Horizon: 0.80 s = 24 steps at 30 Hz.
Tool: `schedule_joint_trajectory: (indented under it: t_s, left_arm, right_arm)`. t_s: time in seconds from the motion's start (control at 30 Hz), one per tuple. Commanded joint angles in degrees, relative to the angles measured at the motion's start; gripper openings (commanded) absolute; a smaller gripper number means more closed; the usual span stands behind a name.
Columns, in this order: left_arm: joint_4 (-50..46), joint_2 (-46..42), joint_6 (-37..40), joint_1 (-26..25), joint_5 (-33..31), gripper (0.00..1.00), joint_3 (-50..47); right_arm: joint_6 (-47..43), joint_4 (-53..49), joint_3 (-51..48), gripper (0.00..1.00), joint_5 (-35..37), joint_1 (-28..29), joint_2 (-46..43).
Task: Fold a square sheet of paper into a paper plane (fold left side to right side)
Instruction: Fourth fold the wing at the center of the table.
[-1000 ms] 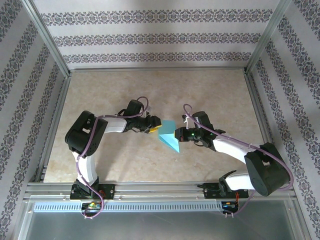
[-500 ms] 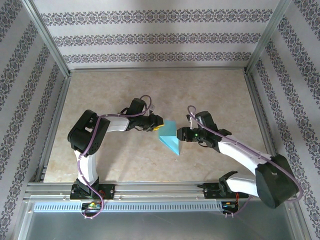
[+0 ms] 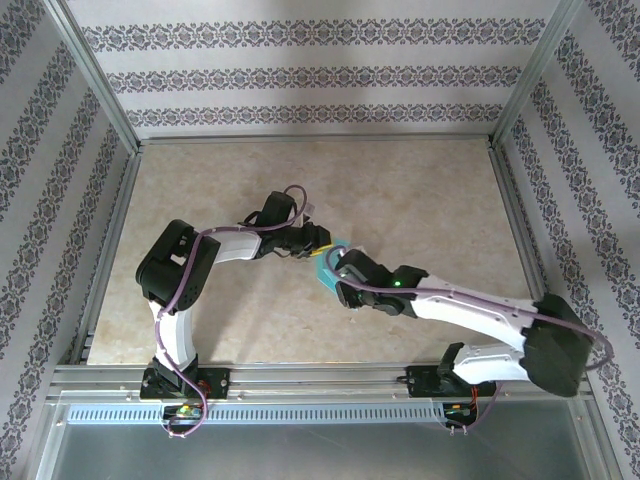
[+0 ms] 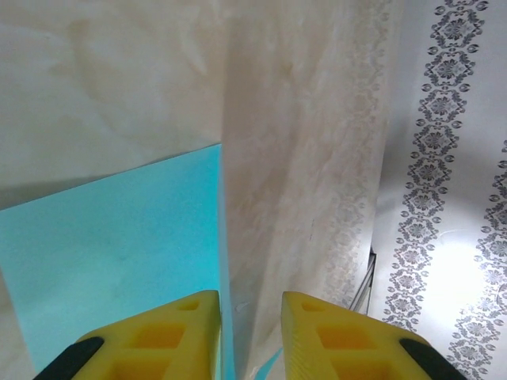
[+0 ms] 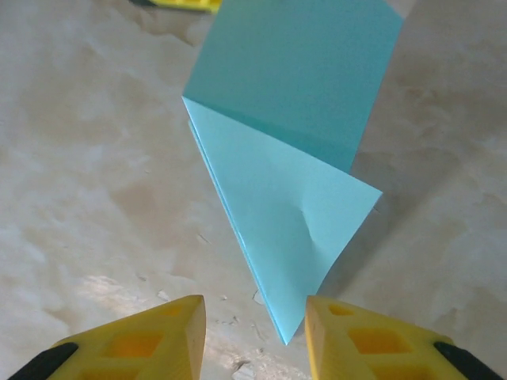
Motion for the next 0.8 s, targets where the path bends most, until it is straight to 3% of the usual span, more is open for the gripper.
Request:
schedule_joint_trajectory:
  t_s: [0.0,0.43,0.77]
  left_arm:
    - [-0.61,-2.17,-0.51,-0.75,0.29,0.26,1.29]
    - [-2.40,-2.79,0.30,-0.73,-0.62,0.24,1.64]
    - [-2.68,-2.95,0.39,-0.78,-0.97,0.24,1.50]
  right_arm:
    - [2.37,-5.39,4.56,0.39,8.67,3.15,6.80]
    - [4.14,-7.47,10.64,0.34,12.39,5.93,20.95]
    - [5.95,-8.98,10.17,0.22,14.61,6.29,23.05]
